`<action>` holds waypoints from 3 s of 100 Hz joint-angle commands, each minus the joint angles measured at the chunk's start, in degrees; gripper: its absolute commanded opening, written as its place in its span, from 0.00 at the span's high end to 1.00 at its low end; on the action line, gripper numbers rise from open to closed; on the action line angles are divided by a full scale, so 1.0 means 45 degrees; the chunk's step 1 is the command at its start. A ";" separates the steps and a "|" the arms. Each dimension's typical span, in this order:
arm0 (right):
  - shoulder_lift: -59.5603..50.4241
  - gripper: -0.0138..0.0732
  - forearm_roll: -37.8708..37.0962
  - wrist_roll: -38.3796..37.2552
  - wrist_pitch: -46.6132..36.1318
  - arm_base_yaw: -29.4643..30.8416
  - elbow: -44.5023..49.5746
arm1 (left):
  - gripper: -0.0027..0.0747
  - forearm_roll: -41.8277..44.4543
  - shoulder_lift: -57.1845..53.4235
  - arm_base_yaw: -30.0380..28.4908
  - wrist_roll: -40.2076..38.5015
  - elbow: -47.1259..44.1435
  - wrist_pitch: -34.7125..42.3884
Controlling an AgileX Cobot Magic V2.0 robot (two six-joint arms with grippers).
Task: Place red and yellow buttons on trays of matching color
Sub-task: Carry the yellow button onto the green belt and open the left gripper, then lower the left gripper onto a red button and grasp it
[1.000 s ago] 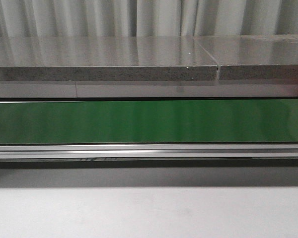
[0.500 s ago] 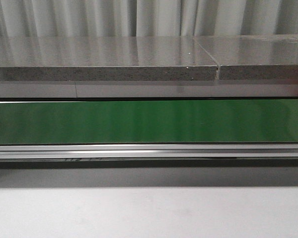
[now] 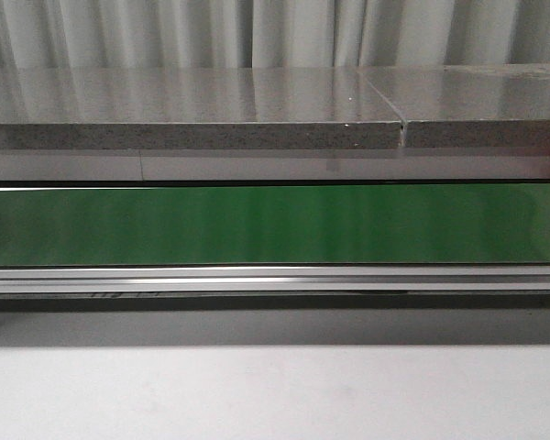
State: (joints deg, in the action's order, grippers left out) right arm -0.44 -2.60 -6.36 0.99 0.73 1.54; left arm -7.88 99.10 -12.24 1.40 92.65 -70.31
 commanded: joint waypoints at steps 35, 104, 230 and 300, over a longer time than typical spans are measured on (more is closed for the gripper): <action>-0.0161 0.92 -0.0125 0.0023 -0.0980 0.0090 -0.0182 | 0.28 -0.0270 -0.0877 -0.1401 -0.0233 0.0370 -0.0536; -0.0161 0.92 -0.0125 0.0023 -0.0980 0.0090 -0.0182 | 0.28 0.0818 -0.1600 -0.4133 -0.0123 -0.2888 -0.0118; -0.0161 0.92 -0.0125 0.0023 -0.0980 0.0090 -0.0182 | 0.28 0.0805 0.1042 -0.4793 0.0565 -0.3061 0.2563; -0.0161 0.92 -0.0125 0.0023 -0.0980 0.0090 -0.0182 | 0.66 0.0805 0.1042 -0.4793 0.0565 -0.3061 0.2543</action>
State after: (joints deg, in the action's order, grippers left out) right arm -0.44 -2.60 -6.36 0.99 0.73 1.54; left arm -3.44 106.28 -33.54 4.08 77.62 -59.70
